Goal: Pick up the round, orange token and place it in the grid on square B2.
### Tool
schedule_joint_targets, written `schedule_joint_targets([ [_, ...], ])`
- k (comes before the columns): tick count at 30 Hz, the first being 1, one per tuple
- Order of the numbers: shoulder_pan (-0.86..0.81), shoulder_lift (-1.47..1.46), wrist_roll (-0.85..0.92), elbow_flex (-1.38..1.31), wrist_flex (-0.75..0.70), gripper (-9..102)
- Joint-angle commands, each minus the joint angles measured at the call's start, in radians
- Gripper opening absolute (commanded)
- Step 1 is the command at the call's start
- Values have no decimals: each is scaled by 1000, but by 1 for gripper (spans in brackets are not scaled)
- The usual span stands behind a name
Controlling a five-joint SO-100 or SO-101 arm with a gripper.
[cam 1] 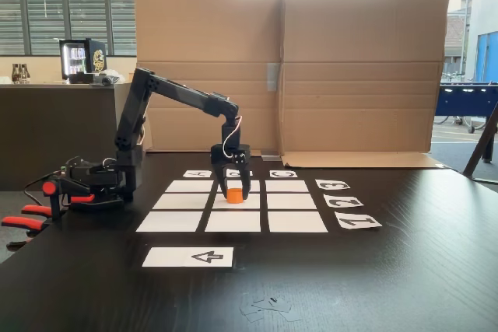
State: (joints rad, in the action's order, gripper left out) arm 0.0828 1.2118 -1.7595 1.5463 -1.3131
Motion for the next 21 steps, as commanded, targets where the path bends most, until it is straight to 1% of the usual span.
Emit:
schedule_joint_targets([
  [1, 15, 11, 12, -14, -5, 21],
  [3, 15, 15, 12, 2, -5, 33],
  [7, -2, 58, 15, 35, 8, 52],
  [11, -37, 183, 26, 103, 55, 58],
  [16, -80, 357, 69, 218, 140, 61],
  [21, -164, 588, 143, 391, 291, 62],
])
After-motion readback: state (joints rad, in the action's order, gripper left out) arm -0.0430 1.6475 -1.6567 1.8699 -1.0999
